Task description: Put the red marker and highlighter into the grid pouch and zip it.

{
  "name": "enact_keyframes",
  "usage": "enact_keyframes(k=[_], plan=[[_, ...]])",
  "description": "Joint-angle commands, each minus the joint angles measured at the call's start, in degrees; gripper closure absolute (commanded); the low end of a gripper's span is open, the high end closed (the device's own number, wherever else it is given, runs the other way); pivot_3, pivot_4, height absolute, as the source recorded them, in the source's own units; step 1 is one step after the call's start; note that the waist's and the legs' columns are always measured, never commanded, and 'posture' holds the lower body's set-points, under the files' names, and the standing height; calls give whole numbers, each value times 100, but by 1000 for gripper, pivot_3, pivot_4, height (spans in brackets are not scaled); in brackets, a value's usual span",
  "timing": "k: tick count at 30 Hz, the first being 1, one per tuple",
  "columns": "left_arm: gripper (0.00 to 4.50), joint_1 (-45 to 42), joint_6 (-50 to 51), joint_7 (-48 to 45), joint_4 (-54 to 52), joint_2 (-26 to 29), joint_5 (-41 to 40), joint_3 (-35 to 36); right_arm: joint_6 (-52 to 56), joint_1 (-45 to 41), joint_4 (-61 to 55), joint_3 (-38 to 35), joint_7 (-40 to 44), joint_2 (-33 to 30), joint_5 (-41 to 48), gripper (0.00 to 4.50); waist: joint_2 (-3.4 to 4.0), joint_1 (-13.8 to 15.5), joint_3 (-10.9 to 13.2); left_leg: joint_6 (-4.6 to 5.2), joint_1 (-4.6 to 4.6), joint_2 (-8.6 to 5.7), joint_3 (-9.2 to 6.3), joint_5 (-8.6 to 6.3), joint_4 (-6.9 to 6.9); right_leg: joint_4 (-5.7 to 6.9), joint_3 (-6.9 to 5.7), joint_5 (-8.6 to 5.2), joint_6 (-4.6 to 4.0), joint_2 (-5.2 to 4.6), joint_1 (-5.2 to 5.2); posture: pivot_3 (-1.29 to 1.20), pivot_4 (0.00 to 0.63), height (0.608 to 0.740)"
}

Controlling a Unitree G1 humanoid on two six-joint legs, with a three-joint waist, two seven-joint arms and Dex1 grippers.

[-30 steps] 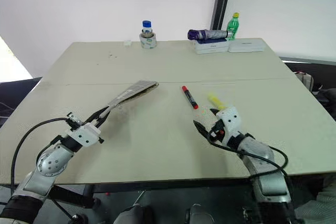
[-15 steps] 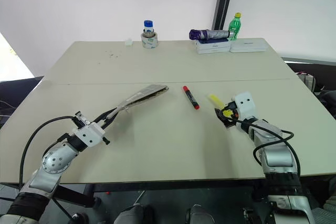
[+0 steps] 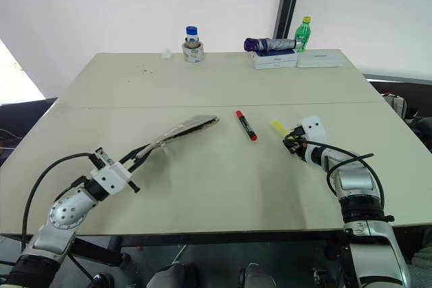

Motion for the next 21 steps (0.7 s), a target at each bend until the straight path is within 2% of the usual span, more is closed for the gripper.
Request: enact_keyframes(k=[1,5,8,11,21], plan=[[4500,-96,-18,-21,-106,-8,-174,172,-49,-174,-348,-269,-104,-117,126,3599,0,0,0,0,0,0,0,0,0,0,0,0,0,0,0,0,150,740],[4500,-208,108,-108,-33,-74,-429,246,33,-99,-1441,-369,480,-27,796,3599,8,-6,5,0,-2,0,1,0,-1,0,1,0,0,0,-4,0,150,740],[4500,-284,134,-203,45,-90,-532,239,223,313,-2765,35,1192,7,1314,3599,6,-11,3,1,-2,4,-3,0,-5,0,1,0,0,3,-5,0,150,740],[4500,-362,88,-257,160,-91,-501,219,580,630,-3540,347,1444,16,1618,3599,5,-5,3,1,-1,5,-9,-1,-8,-1,-2,-1,2,5,-3,0,150,740],[4500,-429,-147,-340,331,-96,-235,109,336,472,-3610,1150,1093,203,948,3599,3,0,4,11,-3,-1,-10,-7,5,-1,-4,0,-1,-3,-2,0,150,740]])
